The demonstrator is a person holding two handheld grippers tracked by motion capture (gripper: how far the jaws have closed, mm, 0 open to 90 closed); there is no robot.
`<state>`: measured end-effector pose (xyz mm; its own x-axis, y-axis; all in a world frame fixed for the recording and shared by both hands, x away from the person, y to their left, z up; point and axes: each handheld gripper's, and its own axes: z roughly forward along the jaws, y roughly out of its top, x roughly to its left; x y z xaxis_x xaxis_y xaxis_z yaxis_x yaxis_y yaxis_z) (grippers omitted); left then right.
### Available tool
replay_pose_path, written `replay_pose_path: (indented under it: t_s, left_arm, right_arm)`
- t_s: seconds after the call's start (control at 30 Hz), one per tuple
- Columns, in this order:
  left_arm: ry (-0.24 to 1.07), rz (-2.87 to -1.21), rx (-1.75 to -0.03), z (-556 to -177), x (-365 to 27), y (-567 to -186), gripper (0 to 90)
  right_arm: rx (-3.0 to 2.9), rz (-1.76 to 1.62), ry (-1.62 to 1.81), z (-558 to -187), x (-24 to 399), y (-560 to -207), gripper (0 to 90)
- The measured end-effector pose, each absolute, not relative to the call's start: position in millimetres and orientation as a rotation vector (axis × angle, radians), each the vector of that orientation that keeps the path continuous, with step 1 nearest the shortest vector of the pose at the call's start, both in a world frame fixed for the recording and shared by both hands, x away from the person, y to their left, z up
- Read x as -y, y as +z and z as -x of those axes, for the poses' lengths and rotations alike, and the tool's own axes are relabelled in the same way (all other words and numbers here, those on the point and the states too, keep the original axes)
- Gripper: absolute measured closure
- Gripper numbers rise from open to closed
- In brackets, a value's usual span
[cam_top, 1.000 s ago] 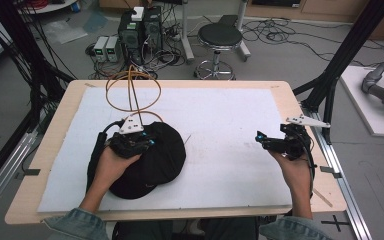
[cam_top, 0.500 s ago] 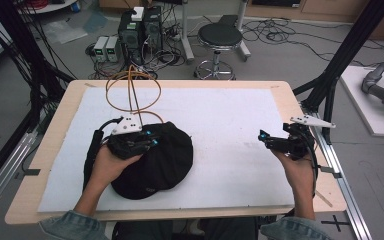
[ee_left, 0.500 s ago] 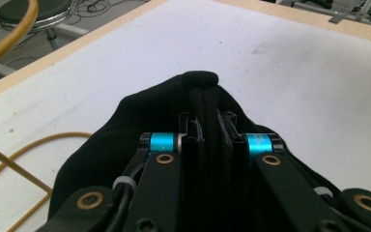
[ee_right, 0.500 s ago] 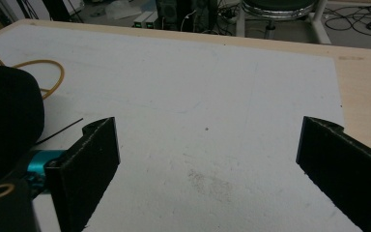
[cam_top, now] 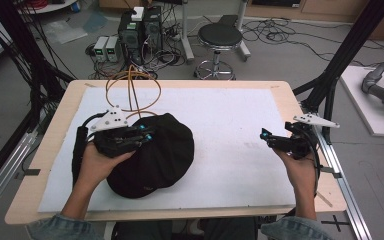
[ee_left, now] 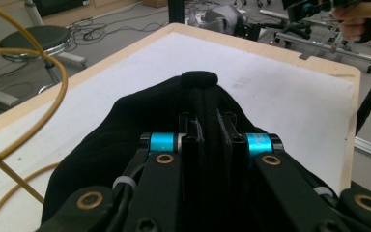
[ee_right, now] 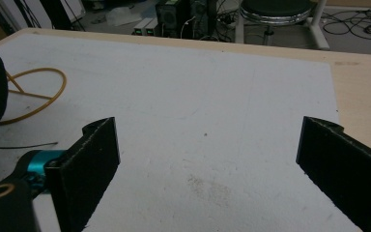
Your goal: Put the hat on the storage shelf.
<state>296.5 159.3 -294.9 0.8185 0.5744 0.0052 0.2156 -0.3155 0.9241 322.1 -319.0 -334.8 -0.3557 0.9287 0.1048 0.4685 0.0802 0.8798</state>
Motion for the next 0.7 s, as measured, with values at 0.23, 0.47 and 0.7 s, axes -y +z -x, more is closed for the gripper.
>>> replay_pose_path:
  t_s: [0.23,0.47,0.7]
  left_arm:
    - [0.373,-1.883,-0.540,-288,-165,-271,82.0]
    - [0.346,-1.837,-0.501,-281,-175,-246,82.0]
    - [0.302,-1.764,-0.467,-274,-187,-224,82.0]
  right_arm:
    - [-1.870,-1.371,1.229,-323,320,-334,7.9]
    - [-1.874,-1.379,1.231,-324,319,-335,7.9]
    - [-1.872,-1.377,1.239,-324,319,-335,7.9]
